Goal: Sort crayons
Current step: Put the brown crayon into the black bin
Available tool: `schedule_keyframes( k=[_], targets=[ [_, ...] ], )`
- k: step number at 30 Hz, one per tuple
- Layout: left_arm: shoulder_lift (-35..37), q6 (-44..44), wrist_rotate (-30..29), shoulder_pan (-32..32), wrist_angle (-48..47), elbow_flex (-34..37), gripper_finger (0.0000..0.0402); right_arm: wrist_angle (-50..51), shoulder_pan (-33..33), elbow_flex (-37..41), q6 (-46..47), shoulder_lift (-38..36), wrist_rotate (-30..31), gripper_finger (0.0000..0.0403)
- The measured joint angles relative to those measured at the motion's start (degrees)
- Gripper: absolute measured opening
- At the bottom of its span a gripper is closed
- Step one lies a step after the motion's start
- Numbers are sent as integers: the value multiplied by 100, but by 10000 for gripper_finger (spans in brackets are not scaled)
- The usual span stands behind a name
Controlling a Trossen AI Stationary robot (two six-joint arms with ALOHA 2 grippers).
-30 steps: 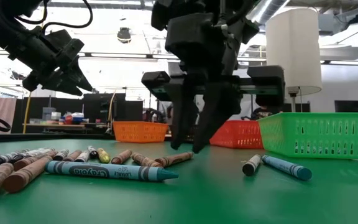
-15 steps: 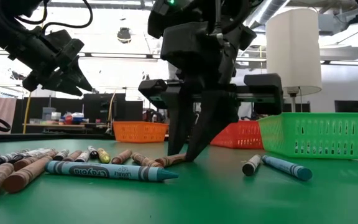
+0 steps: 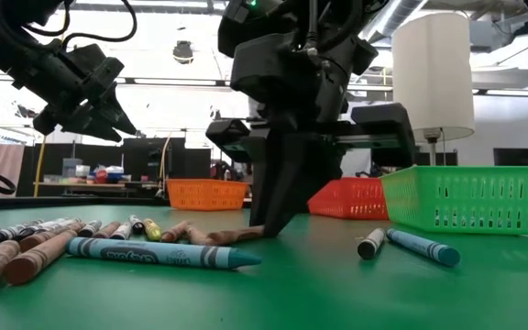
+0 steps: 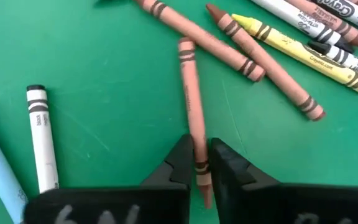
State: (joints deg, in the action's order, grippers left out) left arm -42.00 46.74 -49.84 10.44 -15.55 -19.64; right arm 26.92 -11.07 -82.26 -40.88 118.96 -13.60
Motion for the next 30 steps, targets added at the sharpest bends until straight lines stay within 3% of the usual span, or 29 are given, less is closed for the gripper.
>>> schedule_keyframes(
  k=[6,19,30],
  targets=[
    [0,-44,-2,0,0,0,180,38,0,0,276,4,4,6],
    [0,-46,-4,0,0,0,180,162,96,-9,614,-15,145,3],
    [0,-46,-4,0,0,0,180,700,460,-539,750,17,250,3]
  ],
)
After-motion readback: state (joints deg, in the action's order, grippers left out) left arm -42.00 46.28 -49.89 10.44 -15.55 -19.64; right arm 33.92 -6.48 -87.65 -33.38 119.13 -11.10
